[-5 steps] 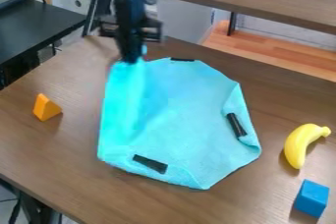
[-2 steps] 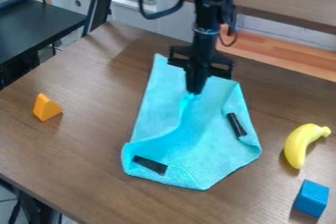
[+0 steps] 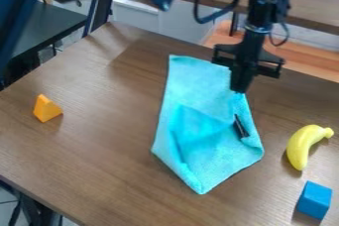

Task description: Fold the cloth from left to right

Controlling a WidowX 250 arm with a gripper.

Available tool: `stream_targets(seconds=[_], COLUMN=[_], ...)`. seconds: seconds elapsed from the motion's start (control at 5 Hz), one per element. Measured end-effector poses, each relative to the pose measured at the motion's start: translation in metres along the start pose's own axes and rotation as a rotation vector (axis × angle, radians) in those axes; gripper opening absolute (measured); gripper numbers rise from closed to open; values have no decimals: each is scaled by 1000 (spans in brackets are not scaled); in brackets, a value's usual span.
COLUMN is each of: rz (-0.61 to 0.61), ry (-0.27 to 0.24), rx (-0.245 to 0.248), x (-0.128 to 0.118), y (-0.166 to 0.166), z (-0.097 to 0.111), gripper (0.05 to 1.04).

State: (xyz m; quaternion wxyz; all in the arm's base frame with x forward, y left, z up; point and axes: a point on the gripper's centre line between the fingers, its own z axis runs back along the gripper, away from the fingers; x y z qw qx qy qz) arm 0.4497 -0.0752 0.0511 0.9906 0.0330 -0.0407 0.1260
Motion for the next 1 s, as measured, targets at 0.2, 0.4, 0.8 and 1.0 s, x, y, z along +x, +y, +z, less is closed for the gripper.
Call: stream_targets(seconds=[0.2, 0.4, 0.8, 1.0], rz=[36, 114, 48, -43], ry=[-18, -30, -47, -154], rx=[4, 53, 34, -104], x=[8, 9, 5, 16], y=[-27, -45, -60, -36], z=[4, 1, -21, 20], gripper=[245, 512, 999, 1001])
